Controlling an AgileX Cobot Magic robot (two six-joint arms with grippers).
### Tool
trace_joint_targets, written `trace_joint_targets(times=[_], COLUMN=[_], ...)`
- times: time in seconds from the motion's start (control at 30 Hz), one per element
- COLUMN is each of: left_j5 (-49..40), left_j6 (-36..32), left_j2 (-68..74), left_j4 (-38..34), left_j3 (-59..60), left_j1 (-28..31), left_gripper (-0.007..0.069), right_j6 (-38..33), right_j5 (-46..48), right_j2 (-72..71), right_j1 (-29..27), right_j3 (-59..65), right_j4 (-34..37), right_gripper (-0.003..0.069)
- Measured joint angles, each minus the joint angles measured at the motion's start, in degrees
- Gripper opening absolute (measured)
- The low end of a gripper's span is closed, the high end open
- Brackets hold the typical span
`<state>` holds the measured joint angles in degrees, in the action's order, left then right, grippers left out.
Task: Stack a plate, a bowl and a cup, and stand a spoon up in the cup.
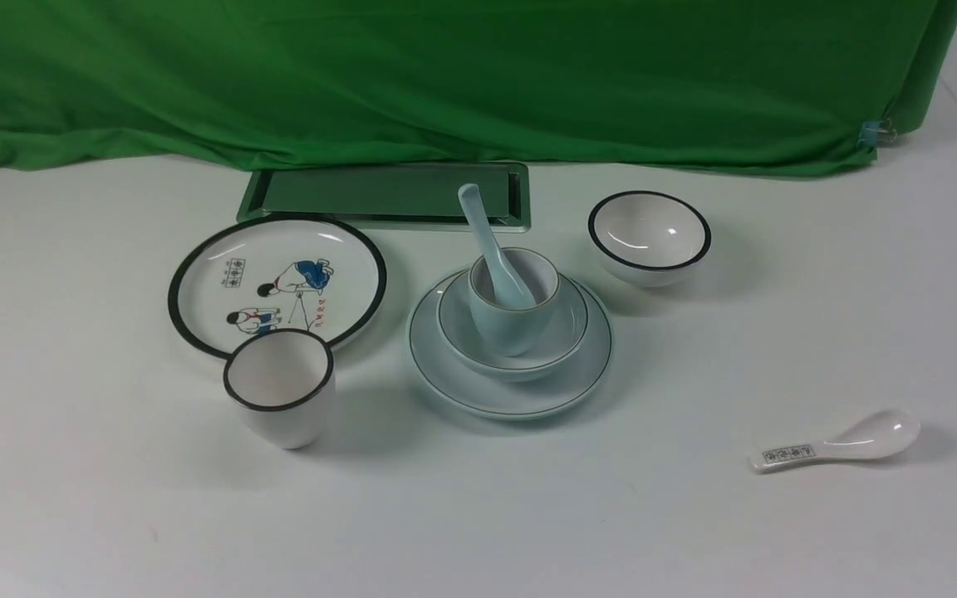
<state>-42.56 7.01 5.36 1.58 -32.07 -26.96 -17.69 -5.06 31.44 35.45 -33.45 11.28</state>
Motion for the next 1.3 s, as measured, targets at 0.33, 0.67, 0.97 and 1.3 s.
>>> trace_joint_targets(times=[0.33, 0.67, 0.97, 1.3], left_j5=[-0.05, -0.05, -0.05, -0.11], left_j6=[-0.05, -0.11, -0.11, -0.11], left_j2=[0.0, 0.0, 0.0, 0.0], left_j4=[0.0, 0.0, 0.0, 0.05], left_j3=[0.0, 0.0, 0.0, 0.0], left_j1=[0.0, 0.0, 0.0, 0.0], left_gripper=[-0.0036, -0.0032, -0.0032, -0.0032], right_j6=[0.0, 0.0, 6.38, 11.36], right_j5=[-0.17, -0.17, 1.37, 1.79], right_j2=[-2.16, -2.16, -5.52, -17.22], right_j1=[0.0, 0.0, -2.04, -22.38], right_j3=[0.6, 0.6, 6.63, 26.24], right_j4=[0.0, 0.0, 0.07, -7.98], right_gripper=[0.0056, 0.0087, 0.0018, 0.0012])
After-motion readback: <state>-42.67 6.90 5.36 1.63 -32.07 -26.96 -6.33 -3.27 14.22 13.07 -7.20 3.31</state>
